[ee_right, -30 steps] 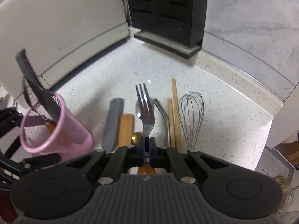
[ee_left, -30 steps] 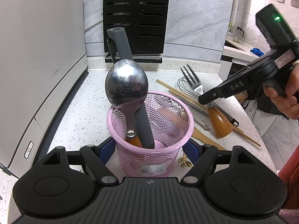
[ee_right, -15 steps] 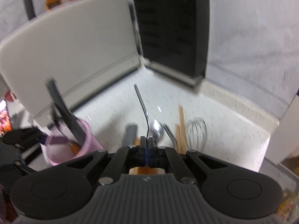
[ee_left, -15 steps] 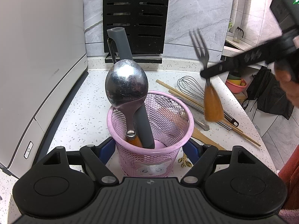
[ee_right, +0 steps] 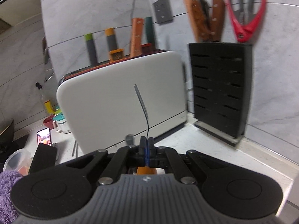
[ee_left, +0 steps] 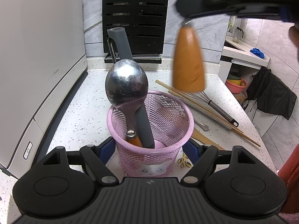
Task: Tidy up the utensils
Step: 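Lift the wooden-handled fork with the right gripper toward the pink cup, then lower the fork handle-first into the pink cup and open the right gripper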
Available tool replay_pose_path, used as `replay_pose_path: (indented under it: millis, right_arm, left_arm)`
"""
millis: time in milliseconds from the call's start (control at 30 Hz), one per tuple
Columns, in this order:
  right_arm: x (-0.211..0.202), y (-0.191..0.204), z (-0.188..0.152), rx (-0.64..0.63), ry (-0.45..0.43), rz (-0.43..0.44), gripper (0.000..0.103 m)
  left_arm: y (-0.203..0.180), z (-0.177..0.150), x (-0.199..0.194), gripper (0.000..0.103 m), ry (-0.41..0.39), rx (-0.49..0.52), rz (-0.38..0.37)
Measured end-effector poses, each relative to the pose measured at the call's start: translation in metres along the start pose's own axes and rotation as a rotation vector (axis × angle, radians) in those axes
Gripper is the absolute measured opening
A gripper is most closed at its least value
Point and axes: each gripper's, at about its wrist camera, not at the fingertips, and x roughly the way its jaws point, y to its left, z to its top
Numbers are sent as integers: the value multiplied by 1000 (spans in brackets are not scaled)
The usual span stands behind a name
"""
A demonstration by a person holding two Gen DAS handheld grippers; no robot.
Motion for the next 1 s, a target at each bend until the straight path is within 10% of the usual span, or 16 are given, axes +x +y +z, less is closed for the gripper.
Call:
replay_pose_path:
  millis: [1000]
  right_arm:
    - [65,14,-56,-178,226,3,0]
  left_arm:
    - [0,2,1,90,5,-1,-4]
